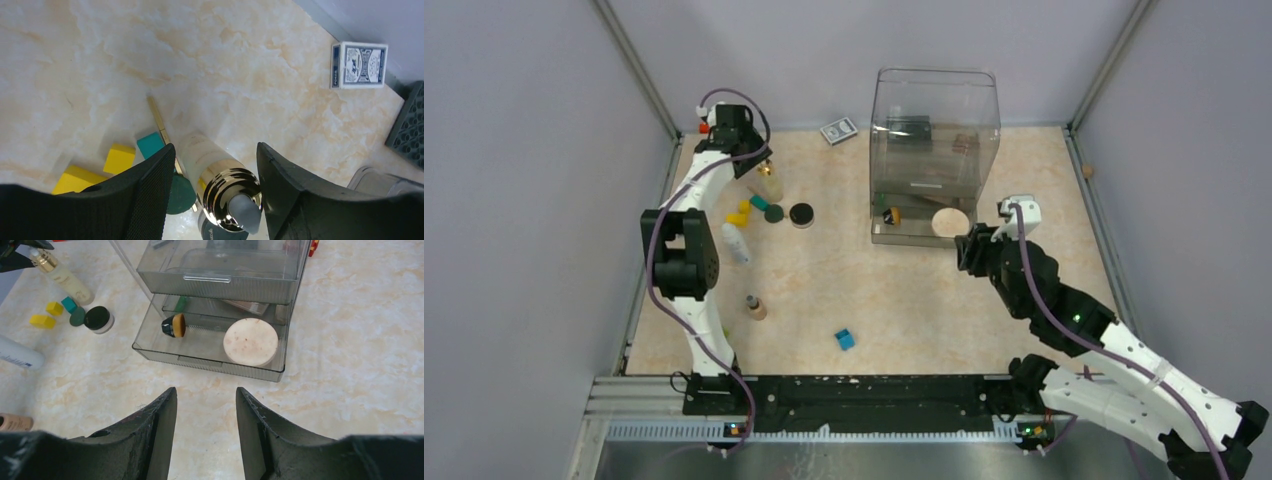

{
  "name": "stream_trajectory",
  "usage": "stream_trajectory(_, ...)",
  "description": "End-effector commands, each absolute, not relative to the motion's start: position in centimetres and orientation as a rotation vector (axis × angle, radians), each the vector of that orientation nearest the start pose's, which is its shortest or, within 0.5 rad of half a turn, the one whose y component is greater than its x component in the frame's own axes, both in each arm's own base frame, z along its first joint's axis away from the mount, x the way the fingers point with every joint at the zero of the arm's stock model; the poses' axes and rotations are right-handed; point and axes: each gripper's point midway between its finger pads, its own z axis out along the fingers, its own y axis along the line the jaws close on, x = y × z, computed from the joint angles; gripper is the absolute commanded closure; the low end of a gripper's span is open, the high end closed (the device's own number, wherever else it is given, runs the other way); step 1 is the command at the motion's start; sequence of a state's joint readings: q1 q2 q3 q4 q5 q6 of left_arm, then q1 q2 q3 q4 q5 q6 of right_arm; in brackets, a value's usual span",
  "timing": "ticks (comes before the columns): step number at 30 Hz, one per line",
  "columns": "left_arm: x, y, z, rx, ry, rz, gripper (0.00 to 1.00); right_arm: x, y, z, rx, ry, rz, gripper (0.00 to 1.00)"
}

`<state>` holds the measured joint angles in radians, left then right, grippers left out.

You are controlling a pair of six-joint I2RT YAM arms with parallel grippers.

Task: Organize the makeup
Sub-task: Pick up the makeup from the center of the board.

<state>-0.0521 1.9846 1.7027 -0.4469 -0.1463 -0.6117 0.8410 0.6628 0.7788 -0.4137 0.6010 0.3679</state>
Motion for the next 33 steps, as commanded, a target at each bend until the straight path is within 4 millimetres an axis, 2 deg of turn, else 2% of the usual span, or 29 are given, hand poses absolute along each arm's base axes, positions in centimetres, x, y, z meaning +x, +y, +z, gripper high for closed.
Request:
stream_trajectory(1, 54.3, -0.5, 18.2, -0.814, 2.045, -0.224, 0.34, 23.6, 13.3, 26.6, -0.015, 1.814, 0.308, 0.53)
stream_trajectory(4, 53.8, -0.6, 17.1, -0.838, 2.032, -0.254, 0.34, 23.6, 13.3, 26.4, -0.02, 1.818, 0.304, 0.53)
stream_trajectory(5, 53.7, 0.6, 16.8, -0.867, 2.02, -0.252, 0.34, 23.6, 13.3, 26.4, -0.021, 1.818, 0.3, 0.53)
stream_trajectory(7, 53.9, 1.1, 16.6, -0.88, 2.014, -0.273, 0.34, 23.7, 13.2, 26.3, -0.024, 1.821, 0.293, 0.53)
stream_trajectory(13, 54.6, 0.4, 16.8, -0.826, 2.019, -0.341, 0.34, 23.8, 13.3, 26.3, -0.026, 1.819, 0.291, 0.53)
stream_trajectory(19, 54.7, 0.4, 16.2, -0.829, 2.033, -0.33, 0.34, 23.8, 13.5, 26.1, -0.03, 1.825, 0.293, 0.53)
stream_trajectory(26, 53.9, 0.9, 13.6, -0.927, 2.061, -0.298, 0.33, 23.8, 13.4, 26.1, -0.033, 1.826, 0.288, 0.53)
stream_trajectory(33, 55.0, 1.4, 11.9, -0.93, 2.072, -0.33, 0.34, 23.8, 13.4, 26.1, -0.036, 1.828, 0.281, 0.53)
